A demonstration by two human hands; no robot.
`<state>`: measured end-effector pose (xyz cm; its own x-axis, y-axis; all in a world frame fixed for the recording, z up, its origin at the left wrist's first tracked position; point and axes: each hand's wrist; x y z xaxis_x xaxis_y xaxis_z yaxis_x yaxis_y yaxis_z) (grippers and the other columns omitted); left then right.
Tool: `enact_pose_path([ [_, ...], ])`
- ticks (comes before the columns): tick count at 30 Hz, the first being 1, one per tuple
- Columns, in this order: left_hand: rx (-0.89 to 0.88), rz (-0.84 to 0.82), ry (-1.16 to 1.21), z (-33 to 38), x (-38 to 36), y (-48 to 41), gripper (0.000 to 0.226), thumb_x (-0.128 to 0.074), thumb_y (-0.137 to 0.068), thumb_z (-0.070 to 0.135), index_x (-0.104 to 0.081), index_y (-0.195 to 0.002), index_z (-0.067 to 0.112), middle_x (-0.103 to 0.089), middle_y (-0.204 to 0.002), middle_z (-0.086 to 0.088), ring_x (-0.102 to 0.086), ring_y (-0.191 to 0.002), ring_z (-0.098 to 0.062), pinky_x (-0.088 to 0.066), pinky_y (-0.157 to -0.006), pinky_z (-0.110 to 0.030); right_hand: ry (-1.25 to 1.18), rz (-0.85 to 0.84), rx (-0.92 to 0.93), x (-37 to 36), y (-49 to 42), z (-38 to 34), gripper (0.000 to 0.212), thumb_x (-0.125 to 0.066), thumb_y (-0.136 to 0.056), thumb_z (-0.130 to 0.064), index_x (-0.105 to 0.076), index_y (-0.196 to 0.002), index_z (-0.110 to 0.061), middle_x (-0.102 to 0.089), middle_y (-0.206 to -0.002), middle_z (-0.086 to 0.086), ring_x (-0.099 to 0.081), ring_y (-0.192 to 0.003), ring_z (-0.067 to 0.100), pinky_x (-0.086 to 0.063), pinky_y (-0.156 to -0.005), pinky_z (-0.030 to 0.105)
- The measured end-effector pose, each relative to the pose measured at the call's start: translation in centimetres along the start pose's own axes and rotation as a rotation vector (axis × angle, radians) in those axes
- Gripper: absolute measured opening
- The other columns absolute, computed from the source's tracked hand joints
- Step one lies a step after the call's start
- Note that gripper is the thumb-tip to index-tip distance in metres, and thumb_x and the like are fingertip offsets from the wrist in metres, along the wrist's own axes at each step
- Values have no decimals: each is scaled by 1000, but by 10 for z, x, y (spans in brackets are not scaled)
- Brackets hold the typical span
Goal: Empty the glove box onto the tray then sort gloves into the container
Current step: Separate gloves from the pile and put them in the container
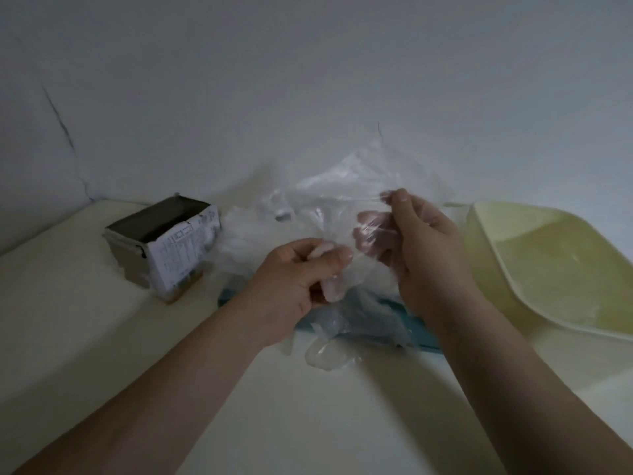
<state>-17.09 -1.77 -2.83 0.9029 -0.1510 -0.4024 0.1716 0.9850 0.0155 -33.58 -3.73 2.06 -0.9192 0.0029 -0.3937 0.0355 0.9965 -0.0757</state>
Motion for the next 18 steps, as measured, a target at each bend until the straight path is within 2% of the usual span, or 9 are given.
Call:
enact_pose_path([
  [3,7,55,-50,0,0,3,12,-82,-75,14,-76,-86,11,-65,-77,-9,-54,-63,-16,-48,-53,-24,-73,78,29,5,-5,-9,26,-52,-108,-25,-64,-117,-4,-76,-99,25,-74,-67,29,-64,-63,38],
  [6,37,35,-190,1,-1,11,4,-77,-84,8,-76,-87,9,-62,-71,-9,-57,-57,-15,-51,-53,-26,-61,102,54,10,-5,-19,29,-52,-108,-26,-63,-120,-2,-77,-98,23,-75,-70,33,-65,-66,41],
  [8,84,15,-183,1,2,13,29,-82,-81,13,-73,-108,6,-73,-92,-13,-71,-75,-22,-59,-66,-33,-32,90,53,11,-3,-23,28,-53,-107,-25,-64,-120,-3,-76,-98,24,-76,-73,36,-65,-67,42],
  [10,126,4,-121,1,2,11,61,-89,-80,21,-62,-134,10,-72,-125,-15,-73,-108,-31,-61,-88,-43,9,37,35,12,1,-25,27,-53,-107,-24,-64,-120,-3,-76,-96,24,-77,-80,39,-65,-69,43],
  [12,109,27,-64,4,-5,10,70,-89,-80,25,-55,-139,6,-67,-134,-15,-70,-117,-31,-59,-91,-42,73,-41,23,11,4,-23,26,-53,-107,-25,-65,-119,-5,-77,-94,21,-76,-82,40,-66,-69,45],
  [15,27,43,-21,10,-18,7,41,-84,-83,16,-66,-117,1,-69,-110,-20,-67,-99,-31,-58,-80,-37,109,-93,16,12,4,-20,26,-55,-106,-27,-65,-117,-6,-78,-93,20,-76,-79,39,-63,-67,42],
  [18,11,103,-17,11,-22,14,18,-77,-83,8,-72,-100,5,-62,-81,-12,-58,-68,-17,-51,-59,-23,85,-43,26,16,2,-20,26,-56,-106,-25,-65,-118,-3,-76,-92,24,-74,-72,35,-65,-66,43],
])
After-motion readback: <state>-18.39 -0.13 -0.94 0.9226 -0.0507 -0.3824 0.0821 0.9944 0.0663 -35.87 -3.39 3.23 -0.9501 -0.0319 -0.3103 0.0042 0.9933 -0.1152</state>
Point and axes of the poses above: each hand's wrist, its own y-axis away from the middle knuckle, its own x-axis out of the back of the hand, z = x × y
